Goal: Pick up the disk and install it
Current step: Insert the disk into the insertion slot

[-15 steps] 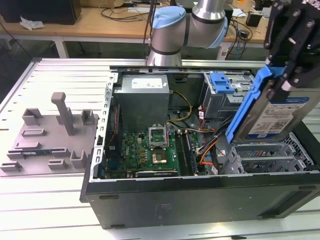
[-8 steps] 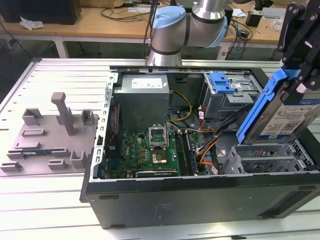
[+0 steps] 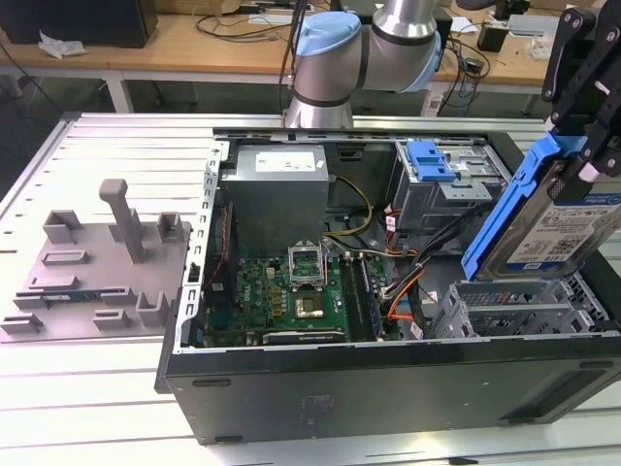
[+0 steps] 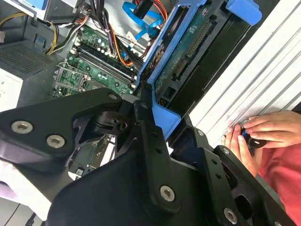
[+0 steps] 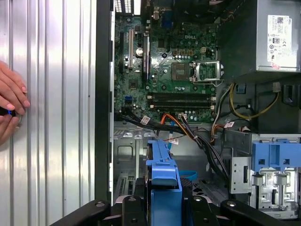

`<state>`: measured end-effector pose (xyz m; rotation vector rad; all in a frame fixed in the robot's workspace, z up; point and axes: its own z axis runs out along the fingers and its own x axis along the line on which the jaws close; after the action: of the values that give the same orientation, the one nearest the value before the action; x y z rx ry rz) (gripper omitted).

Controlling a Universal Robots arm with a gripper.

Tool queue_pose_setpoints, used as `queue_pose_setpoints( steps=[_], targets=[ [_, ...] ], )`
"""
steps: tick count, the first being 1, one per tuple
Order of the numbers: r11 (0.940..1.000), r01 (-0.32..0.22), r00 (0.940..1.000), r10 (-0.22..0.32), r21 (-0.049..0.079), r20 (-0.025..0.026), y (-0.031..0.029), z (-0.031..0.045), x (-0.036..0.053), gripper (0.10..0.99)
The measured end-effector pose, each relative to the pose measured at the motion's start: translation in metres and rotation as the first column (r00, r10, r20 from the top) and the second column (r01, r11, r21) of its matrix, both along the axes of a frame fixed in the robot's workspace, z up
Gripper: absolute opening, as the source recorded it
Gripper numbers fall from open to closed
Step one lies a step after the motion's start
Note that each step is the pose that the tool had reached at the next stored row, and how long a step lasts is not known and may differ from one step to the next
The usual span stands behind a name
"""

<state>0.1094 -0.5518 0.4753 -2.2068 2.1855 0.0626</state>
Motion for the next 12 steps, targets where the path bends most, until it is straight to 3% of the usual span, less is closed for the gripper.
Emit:
queue_pose_setpoints(
  steps=[12],
  targets=[
    [1.0000,0.000,1.0000,0.000,-0.002,0.0000,-0.0006,-0.0019,0.0002,0.365]
  ],
)
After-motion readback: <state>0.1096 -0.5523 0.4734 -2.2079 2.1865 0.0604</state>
